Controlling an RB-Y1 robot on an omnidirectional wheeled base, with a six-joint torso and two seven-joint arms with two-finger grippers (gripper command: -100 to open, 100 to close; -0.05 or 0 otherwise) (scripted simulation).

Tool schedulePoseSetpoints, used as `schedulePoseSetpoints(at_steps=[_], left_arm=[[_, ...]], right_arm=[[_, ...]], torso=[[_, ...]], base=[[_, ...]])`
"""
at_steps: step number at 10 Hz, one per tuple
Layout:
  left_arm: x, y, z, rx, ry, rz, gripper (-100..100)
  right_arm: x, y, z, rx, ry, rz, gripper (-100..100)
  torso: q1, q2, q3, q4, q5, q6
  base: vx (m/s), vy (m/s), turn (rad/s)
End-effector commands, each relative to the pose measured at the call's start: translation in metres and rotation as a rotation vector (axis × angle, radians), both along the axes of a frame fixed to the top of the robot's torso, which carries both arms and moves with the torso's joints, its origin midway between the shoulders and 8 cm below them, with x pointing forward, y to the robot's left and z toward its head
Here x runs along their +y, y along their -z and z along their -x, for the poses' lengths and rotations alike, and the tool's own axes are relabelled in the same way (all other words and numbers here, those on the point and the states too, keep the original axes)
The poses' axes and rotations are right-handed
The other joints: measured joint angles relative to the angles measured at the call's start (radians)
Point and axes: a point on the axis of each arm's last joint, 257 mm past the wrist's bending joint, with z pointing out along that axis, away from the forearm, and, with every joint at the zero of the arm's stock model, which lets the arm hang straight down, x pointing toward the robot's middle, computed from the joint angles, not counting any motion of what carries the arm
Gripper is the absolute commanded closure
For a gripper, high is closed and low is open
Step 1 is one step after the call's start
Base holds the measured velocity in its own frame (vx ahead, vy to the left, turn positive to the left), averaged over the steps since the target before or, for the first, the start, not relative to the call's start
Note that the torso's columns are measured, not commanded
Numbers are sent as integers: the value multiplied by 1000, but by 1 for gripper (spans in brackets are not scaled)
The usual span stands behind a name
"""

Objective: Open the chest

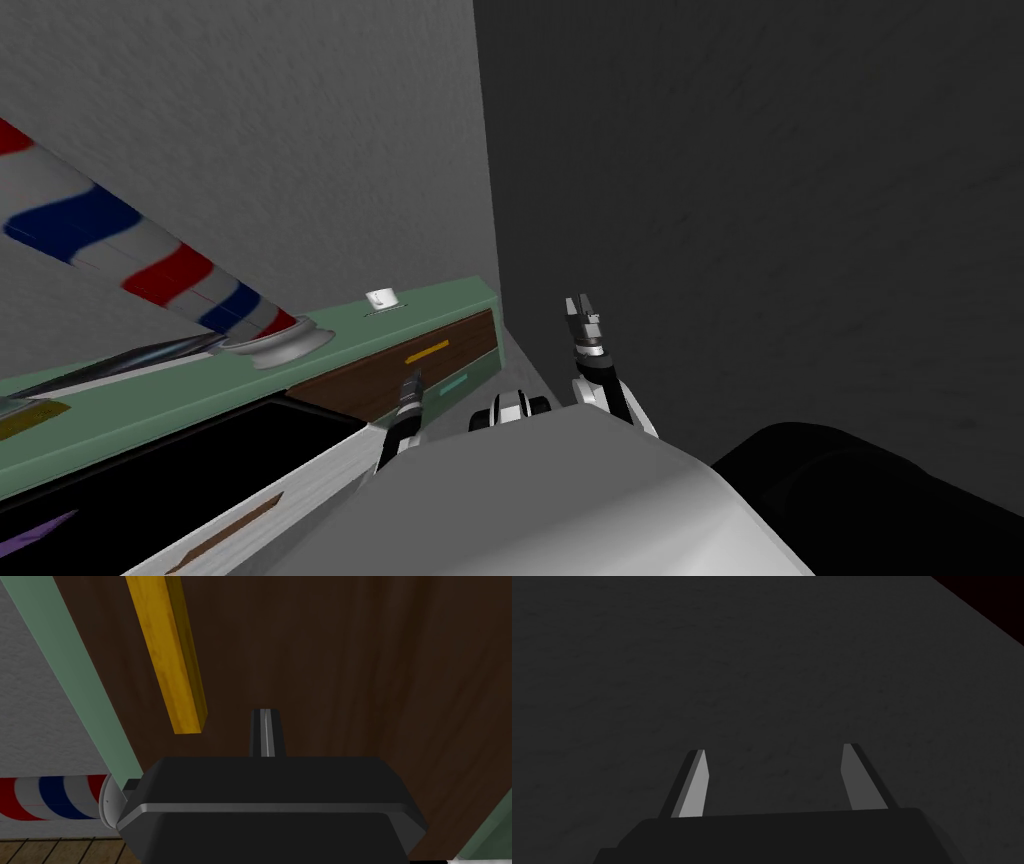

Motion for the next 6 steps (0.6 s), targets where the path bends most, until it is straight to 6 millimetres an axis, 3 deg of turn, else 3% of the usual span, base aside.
schedulePoseSetpoints(at_steps=[1,2,3,4,5,6], left_arm=[[-22,-12,-6,-22,35,-2,100],[-63,-2,-6,-1,92,16,100],[-64,-7,-8,-12,95,13,100],[-65,-18,-12,-35,98,7,100],[-106,-8,-10,-12,150,26,100],[-106,-19,-14,-36,153,20,100]], right_arm=[[0,0,0,0,0,0,0],[0,0,0,0,0,0,0],[0,0,0,0,0,0,0],[0,0,0,0,0,0,0],[0,0,0,0,0,0,0],[0,0,0,0,0,0,0]], torso=[[0,-1,-1,0,0,1],[-1,0,0,0,0,2],[1,-3,-2,-1,0,0],[0,-3,-2,-1,0,1],[-1,1,0,0,0,2],[-1,-2,-1,-1,0,0]], base=[[47,12,71],[103,42,365],[105,33,306],[47,9,35],[112,17,332],[113,18,352]])
